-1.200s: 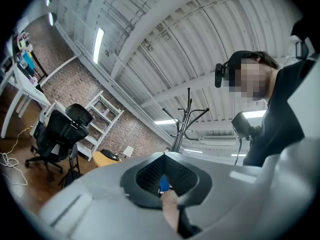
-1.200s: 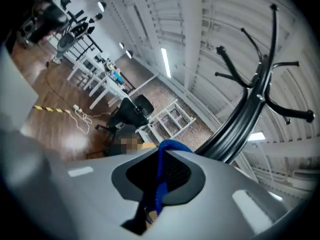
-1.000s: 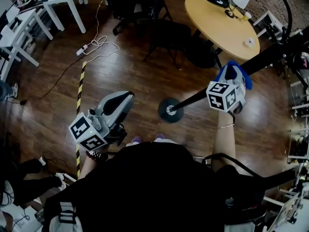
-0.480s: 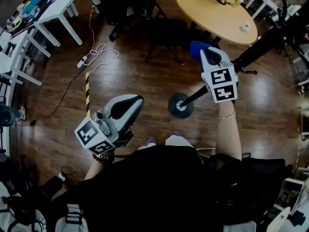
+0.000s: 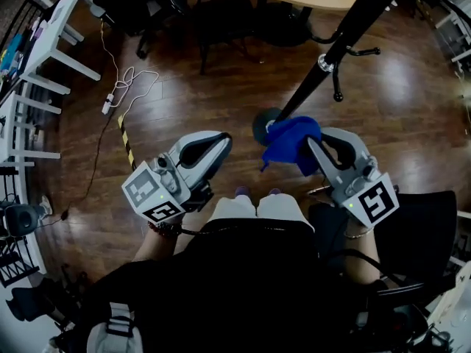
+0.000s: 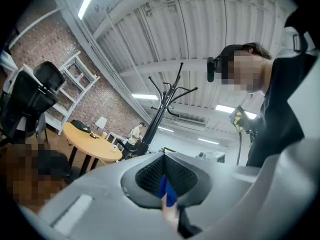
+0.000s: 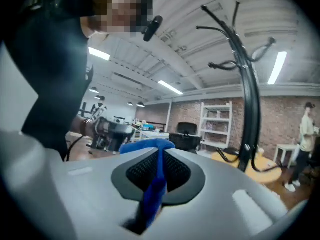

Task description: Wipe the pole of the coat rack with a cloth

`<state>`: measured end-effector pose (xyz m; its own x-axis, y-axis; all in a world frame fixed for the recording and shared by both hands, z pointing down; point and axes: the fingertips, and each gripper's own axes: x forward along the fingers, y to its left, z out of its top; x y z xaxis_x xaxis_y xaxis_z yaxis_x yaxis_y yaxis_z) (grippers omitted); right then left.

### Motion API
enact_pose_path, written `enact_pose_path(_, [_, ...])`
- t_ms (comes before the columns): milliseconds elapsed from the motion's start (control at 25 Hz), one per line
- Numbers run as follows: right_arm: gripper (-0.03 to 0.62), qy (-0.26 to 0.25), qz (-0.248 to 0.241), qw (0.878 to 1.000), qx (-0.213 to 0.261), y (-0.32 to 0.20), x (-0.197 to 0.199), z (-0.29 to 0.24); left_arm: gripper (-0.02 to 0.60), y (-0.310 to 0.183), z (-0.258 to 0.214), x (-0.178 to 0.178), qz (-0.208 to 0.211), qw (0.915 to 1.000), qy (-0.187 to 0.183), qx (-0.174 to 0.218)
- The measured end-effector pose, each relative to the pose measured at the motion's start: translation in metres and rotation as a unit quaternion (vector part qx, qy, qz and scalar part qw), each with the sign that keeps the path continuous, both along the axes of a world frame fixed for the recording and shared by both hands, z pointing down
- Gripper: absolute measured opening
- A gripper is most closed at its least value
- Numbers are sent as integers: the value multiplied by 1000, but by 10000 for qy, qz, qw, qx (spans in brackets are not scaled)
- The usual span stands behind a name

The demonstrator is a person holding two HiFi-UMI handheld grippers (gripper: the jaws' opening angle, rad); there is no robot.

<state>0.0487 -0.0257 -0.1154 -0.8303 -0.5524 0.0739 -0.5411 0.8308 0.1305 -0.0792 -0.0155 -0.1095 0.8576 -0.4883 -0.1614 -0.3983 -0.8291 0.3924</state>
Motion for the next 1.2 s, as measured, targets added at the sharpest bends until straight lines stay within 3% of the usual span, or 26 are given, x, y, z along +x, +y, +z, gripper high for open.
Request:
enact_pose_path(80, [18, 95, 558, 9981, -235, -24, 35, 53, -6, -5, 8, 25, 232, 9992, -153, 285])
enact_pose_path(200, [18, 58, 1503, 9884, -203, -83, 74, 107, -6, -22, 19, 74, 482, 9928, -609, 909])
enact_pose_path(400, [18, -410, 2018, 9772, 518, -139, 98, 109, -6, -32, 51, 121, 542, 9923, -474, 1006])
enact_pose_path(560, [18, -579, 2166, 9691, 1025, -173, 108, 114, -6, -34, 104, 130, 715, 9927, -412, 877])
enact_pose_path(720, [18, -627, 2211, 9619, 1482, -176, 111, 144, -6, -44, 147, 145, 707, 9894, -288, 1235])
enact_pose_path(960, [18, -819, 1839, 9737, 1070, -175, 120, 258, -6, -57, 235, 163, 861, 9868, -265, 1345])
enact_pose_path(1080, [18, -785, 1534, 9806, 939, -179, 113, 325, -6, -74, 291, 174, 793, 9834, -518, 1548])
enact_pose_path(1200, [18, -829, 1455, 9799, 1084, -177, 108, 381, -6, -93, 356, 183, 584, 9820, -686, 1663])
